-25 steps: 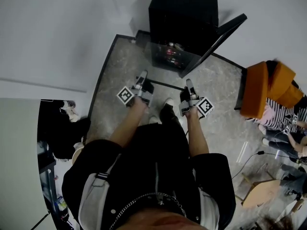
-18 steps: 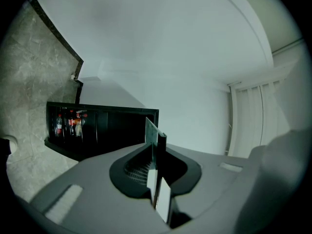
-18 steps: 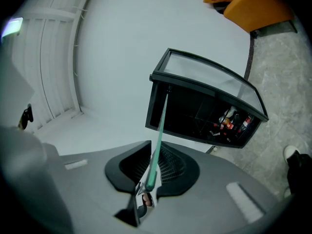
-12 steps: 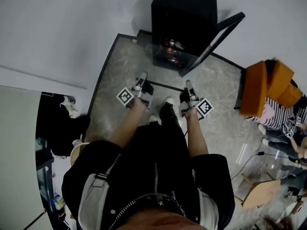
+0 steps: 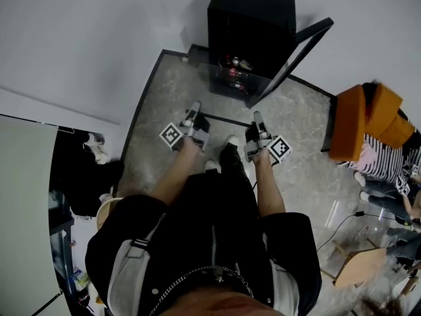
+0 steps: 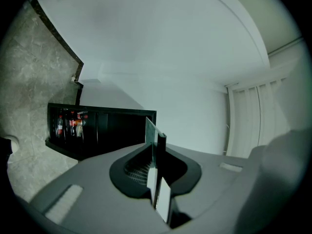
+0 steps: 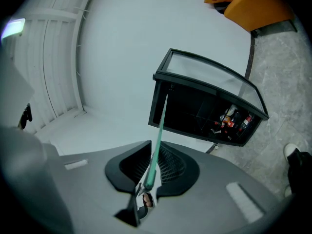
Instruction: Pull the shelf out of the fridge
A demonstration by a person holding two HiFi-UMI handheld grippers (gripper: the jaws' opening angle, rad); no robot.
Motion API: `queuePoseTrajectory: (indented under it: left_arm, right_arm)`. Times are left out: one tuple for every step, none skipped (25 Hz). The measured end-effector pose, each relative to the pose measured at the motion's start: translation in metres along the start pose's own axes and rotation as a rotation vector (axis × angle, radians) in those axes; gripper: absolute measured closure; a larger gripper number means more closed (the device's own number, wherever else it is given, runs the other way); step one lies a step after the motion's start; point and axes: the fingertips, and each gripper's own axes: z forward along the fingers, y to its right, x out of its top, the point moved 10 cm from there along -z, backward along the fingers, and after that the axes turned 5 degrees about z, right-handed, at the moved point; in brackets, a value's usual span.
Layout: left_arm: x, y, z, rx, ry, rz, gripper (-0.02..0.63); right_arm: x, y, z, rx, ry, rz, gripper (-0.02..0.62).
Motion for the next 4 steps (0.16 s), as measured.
queuePoseTrajectory:
  left_arm:
    - [0.0007,-0.0006,-0.0001,0.003,0.000,0.003,0.578]
    - [0.0014,-0.0012,-0.0003,0.007,0.000,0.006,0.578]
    - [0.0020,-0.0015,-0.0005,0.010,0.001,0.009,0.578]
    - [0.0026,-0.0017,-0.0006,0.013,0.001,0.011,0.578]
  right_arm:
    - [0.0000,-0.0002,0.0004,0.001,0.001,0.000,0.555]
    - [0.0001,-0.0003,0.0007,0.002,0.003,-0.001,0.555]
    - [0.0002,-0.0002,0.0008,0.002,0.004,-0.004,0.555]
    - [0.0003,-0.0001,0.0008,0.002,0.006,-0.006,0.555]
